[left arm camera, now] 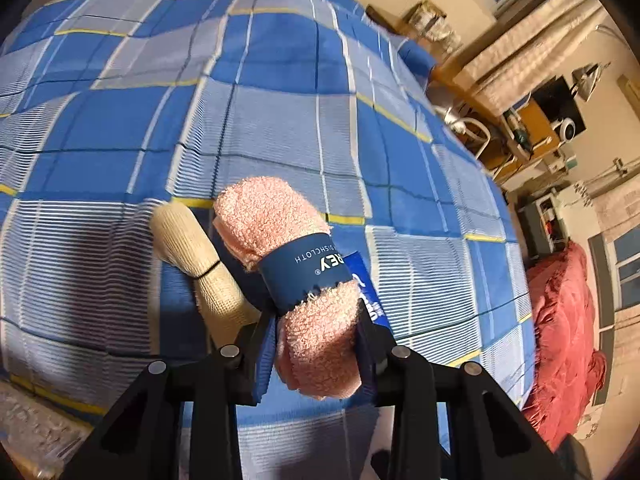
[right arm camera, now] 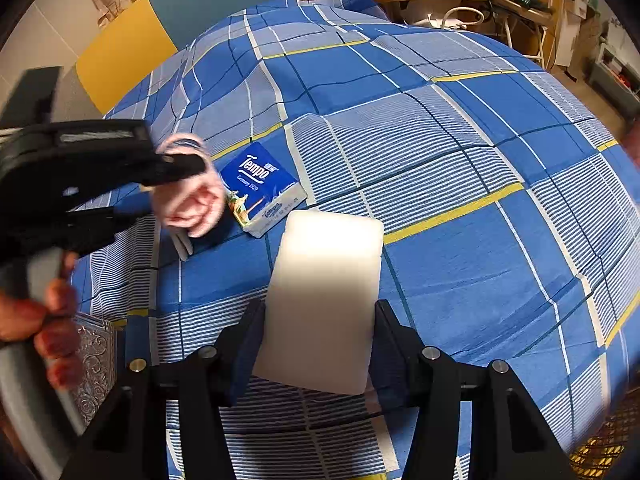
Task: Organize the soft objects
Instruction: 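Lift the pink towel off the bed with the left gripper, then carry the pink towel into the gold tray and open the left gripper while the right holds the pad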
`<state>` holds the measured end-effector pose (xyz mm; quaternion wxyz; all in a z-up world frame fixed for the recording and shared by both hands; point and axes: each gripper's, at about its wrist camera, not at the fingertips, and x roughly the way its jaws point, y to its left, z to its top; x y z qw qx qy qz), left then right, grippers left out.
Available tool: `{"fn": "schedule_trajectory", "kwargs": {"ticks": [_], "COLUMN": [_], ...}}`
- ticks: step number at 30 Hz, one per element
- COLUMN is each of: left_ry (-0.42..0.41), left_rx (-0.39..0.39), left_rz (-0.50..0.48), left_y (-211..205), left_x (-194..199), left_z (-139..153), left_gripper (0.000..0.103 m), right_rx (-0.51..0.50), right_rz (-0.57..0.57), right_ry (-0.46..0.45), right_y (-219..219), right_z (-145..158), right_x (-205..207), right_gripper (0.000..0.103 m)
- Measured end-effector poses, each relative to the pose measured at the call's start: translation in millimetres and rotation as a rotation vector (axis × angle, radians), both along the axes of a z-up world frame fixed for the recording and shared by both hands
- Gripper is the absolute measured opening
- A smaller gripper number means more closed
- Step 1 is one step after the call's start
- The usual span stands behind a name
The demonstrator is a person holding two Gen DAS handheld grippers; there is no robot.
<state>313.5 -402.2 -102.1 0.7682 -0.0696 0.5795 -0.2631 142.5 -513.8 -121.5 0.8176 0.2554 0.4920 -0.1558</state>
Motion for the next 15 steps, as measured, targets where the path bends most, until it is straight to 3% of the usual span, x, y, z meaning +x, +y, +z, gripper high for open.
{"fn": "schedule_trajectory", "kwargs": {"ticks": [7, 15], "left_ry": [-0.082, -0.18], "left_rx": [-0.061, -0.124], "left_rz": [0.018, -0.072], "left_y": [23, 42], "left_x": [-22, -62], "left_z": [42, 97], "left_gripper": [0.034, 0.034], "right_rx": [-0.026, -0.074], "right_rz": [0.023, 0.045], "right_ry": [-0.004, -0.019], "right_y": [6, 13], "right_z": [1, 4], "right_x": [2, 1], "right_gripper": [0.055, 0.055]}}
